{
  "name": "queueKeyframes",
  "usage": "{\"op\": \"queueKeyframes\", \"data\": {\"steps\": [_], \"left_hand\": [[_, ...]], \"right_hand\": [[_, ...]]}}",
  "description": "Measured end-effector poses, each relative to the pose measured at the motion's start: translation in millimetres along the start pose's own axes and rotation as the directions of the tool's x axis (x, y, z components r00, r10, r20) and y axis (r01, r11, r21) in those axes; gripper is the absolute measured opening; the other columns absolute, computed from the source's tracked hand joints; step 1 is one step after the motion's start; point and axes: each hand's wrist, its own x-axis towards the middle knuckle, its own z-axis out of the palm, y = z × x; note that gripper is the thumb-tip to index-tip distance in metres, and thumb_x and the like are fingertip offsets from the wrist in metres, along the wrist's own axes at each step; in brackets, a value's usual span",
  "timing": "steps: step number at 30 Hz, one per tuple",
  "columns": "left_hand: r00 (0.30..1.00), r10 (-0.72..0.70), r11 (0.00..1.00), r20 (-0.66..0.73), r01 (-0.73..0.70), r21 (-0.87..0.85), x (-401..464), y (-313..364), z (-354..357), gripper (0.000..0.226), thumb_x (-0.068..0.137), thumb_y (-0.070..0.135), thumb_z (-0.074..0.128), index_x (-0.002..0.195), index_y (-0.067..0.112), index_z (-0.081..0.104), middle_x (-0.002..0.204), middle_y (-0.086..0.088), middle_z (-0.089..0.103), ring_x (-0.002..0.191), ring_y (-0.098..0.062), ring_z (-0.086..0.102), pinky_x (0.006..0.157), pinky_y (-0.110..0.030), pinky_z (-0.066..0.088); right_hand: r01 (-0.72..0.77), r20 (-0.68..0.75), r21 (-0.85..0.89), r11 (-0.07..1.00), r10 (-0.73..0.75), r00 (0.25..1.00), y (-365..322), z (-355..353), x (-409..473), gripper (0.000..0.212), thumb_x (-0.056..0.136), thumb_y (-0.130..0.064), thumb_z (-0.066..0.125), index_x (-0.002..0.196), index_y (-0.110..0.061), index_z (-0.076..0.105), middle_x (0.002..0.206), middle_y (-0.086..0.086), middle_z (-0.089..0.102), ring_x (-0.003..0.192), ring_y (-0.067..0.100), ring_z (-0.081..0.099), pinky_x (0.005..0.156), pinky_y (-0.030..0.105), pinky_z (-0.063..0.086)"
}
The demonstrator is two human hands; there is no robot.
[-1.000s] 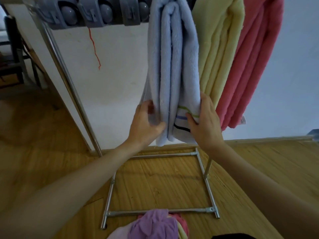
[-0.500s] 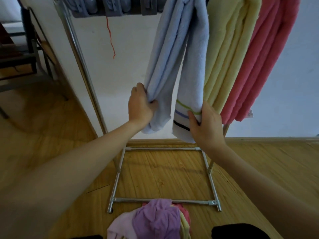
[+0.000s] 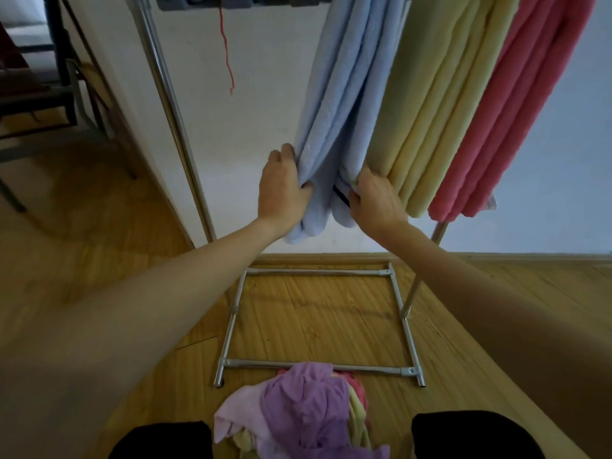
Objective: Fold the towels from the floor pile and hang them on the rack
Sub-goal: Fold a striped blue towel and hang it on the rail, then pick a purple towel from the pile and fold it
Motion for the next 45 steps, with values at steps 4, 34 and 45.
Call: {"op": "queueKeyframes", "data": {"steps": [4,34,45], "left_hand": [[0.99,0.047,0.996,0.136,-0.036,-0.08,-14,2,15,0.031,0.085,0.019,0.061,0.108,0.001,0.053,0.1,-0.017,0.061,0.086,-0.03,0.06,0.073,-0.039,0.052],[0.265,-0.297,0.928,0.917,0.305,0.212,-457,-166,191,0.035,0.088,0.007,0.049,0.122,0.01,0.057,0.123,-0.012,0.058,0.115,-0.03,0.053,0.088,-0.043,0.047],[0.292,-0.291,0.939,0.911,-0.096,0.33,-477,-167,220,0.025,0.088,0.019,0.06,0.113,0.018,0.058,0.109,-0.002,0.061,0.111,-0.026,0.05,0.091,-0.035,0.034]], "right_hand": [[-0.045,0.084,0.15,0.988,0.032,0.996,14,3,-13,0.023,0.097,-0.011,0.044,0.114,0.003,0.05,0.104,0.018,0.063,0.095,0.033,0.058,0.062,0.014,0.032],[-0.53,0.918,-0.211,0.821,0.353,0.181,144,263,-413,0.066,0.087,-0.016,0.049,0.146,0.001,0.024,0.147,0.019,0.034,0.134,0.034,0.037,0.109,0.035,0.029],[-0.548,0.916,-0.184,0.816,0.345,0.207,166,294,-429,0.074,0.079,-0.006,0.056,0.146,-0.003,0.024,0.138,0.016,0.047,0.121,0.032,0.051,0.093,0.037,0.045]]}}
